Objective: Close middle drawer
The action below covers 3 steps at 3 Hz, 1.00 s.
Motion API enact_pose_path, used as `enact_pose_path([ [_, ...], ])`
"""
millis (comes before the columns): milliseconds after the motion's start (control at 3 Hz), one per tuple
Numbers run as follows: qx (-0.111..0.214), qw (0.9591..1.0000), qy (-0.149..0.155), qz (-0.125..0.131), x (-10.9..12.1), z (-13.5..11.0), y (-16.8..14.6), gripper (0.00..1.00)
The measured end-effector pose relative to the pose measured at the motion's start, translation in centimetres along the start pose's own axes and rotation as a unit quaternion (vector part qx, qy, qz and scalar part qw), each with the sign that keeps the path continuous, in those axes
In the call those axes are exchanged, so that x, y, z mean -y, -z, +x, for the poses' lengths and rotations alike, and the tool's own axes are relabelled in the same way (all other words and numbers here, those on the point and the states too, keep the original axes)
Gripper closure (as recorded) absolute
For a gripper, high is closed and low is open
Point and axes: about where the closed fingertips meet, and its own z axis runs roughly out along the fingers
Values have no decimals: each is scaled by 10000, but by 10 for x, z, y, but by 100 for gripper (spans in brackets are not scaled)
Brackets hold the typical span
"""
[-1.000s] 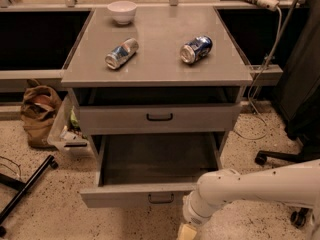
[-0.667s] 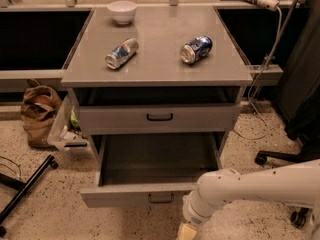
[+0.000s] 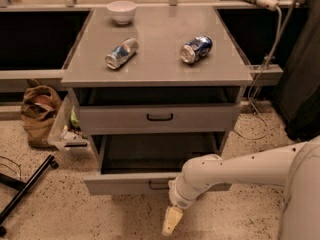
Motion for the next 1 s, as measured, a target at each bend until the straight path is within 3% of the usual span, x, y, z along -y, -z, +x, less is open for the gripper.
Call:
enact_pose_path([
  [667,85,9978,617,233,51,-70,5,0],
  [1000,85,9978,614,232,51,-70,4,0],
])
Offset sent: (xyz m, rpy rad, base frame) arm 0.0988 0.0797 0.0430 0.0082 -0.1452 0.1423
